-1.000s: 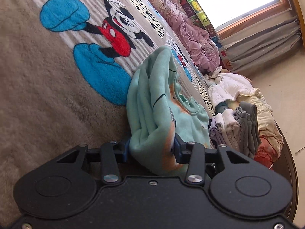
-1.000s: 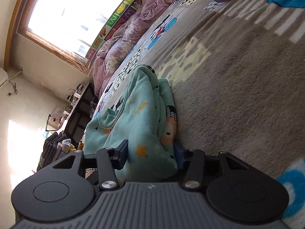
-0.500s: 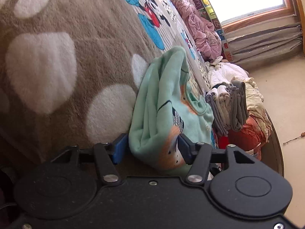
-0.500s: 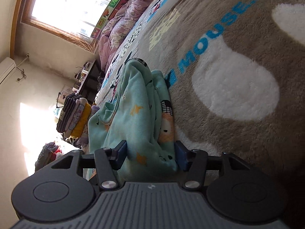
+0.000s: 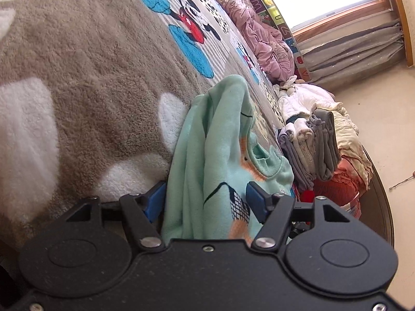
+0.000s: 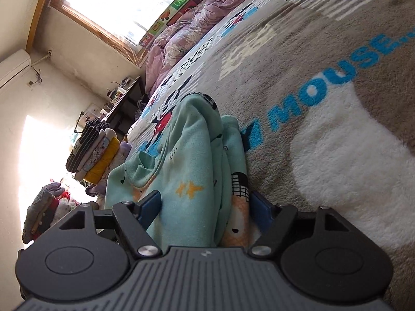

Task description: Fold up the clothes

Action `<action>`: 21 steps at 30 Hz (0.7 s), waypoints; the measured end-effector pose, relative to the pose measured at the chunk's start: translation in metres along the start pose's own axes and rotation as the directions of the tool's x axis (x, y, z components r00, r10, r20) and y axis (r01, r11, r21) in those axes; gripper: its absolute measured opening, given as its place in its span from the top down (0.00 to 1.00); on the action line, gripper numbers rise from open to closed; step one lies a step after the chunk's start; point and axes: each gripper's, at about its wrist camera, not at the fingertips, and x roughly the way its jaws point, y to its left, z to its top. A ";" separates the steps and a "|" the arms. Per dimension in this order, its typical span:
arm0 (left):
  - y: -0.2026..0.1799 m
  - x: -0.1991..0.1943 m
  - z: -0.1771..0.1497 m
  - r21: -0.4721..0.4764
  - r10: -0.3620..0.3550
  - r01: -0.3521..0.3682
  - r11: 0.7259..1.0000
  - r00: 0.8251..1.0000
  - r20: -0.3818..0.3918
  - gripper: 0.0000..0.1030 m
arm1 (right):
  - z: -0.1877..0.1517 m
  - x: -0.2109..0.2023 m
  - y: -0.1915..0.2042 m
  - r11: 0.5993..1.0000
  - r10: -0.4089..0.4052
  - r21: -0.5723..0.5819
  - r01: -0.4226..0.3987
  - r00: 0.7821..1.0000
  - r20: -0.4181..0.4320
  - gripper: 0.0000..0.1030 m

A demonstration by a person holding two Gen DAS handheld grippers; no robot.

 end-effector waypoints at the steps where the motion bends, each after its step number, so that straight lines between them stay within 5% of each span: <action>1: -0.002 0.003 0.000 -0.003 0.007 -0.007 1.000 1.000 -0.003 0.39 | 0.001 0.002 -0.001 1.000 0.003 0.011 -0.002 1.000 -0.001 0.35; 5: -0.004 0.005 -0.010 -0.016 0.027 -0.027 1.000 1.000 0.005 0.56 | -0.007 -0.002 -0.001 0.999 0.015 0.038 -0.014 1.000 -0.010 0.46; 9: 0.004 0.003 -0.016 -0.075 -0.036 0.038 0.996 0.999 0.033 0.65 | -0.011 -0.006 -0.010 0.993 0.076 0.095 -0.074 0.997 -0.014 0.57; 17: 0.010 -0.063 0.015 -0.151 -0.118 0.148 0.977 0.975 0.189 0.66 | 0.009 0.010 0.044 0.970 0.243 0.025 -0.242 0.969 -0.044 0.62; 19: 0.020 -0.071 0.024 -0.183 -0.069 0.108 0.977 0.976 0.206 0.58 | 0.013 0.026 0.062 0.976 0.218 -0.013 -0.219 0.974 -0.062 0.60; 20: 0.030 -0.066 0.026 -0.189 -0.027 0.060 0.980 0.984 0.177 0.36 | 0.016 0.034 0.071 0.978 0.206 -0.033 -0.208 0.976 -0.070 0.49; 21: 0.040 -0.062 0.028 -0.195 0.016 0.014 0.981 0.989 0.147 0.26 | 0.017 0.043 0.077 0.981 0.183 -0.048 -0.188 0.980 -0.081 0.40</action>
